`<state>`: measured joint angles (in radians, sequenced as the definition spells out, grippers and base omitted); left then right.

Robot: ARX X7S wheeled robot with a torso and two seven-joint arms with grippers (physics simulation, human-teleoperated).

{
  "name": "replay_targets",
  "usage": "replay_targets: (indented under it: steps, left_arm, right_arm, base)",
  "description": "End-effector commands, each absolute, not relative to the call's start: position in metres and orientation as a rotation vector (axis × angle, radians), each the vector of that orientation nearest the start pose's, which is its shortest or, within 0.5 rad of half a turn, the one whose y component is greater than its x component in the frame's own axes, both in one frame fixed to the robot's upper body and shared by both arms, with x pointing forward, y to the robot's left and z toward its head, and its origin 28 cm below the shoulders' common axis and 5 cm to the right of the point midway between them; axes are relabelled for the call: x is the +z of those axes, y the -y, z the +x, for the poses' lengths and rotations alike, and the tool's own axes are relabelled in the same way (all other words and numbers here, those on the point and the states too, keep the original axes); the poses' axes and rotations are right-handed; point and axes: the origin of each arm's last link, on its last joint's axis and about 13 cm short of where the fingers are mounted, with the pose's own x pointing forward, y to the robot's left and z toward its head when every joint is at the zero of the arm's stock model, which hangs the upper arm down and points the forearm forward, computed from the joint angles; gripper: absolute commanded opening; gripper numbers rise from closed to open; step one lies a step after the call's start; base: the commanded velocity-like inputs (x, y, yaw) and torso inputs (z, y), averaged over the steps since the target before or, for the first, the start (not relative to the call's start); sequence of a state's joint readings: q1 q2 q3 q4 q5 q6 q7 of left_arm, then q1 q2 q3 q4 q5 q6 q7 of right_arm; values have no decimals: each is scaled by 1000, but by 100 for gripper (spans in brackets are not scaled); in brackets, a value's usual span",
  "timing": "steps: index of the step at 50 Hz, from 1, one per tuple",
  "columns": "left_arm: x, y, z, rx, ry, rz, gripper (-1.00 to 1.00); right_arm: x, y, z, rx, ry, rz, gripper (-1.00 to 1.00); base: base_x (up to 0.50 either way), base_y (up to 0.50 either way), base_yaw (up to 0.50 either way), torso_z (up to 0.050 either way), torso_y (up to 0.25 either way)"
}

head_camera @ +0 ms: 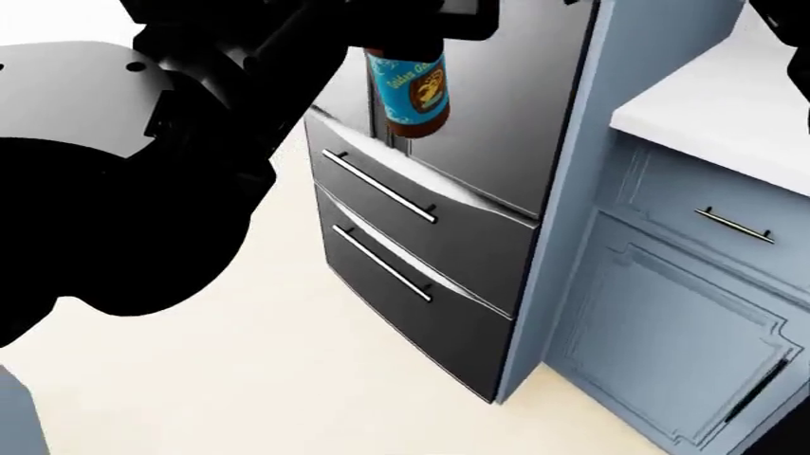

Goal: Move the drinks to the dining counter.

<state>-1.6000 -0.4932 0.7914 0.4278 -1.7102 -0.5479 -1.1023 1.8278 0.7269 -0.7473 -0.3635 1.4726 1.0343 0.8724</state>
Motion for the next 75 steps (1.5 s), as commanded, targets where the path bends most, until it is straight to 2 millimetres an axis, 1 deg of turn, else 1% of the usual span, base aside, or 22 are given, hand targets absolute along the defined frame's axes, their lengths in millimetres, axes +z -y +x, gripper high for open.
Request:
replay_targets:
  steps: [1, 27, 75]
  left_arm:
    - [375, -139, 214, -393, 269, -109, -100]
    - [376, -139, 213, -387, 270, -112, -100]
    - [376, -139, 212, -394, 270, -112, -100]
  right_arm:
    - [410, 108, 223, 63, 394, -384, 100]
    - [413, 107, 220, 77, 412, -379, 100]
    - [411, 107, 223, 72, 405, -387, 100]
  base:
    - [0, 0, 500, 0, 0]
    - [0, 0, 500, 0, 0]
    - [0, 0, 500, 0, 0]
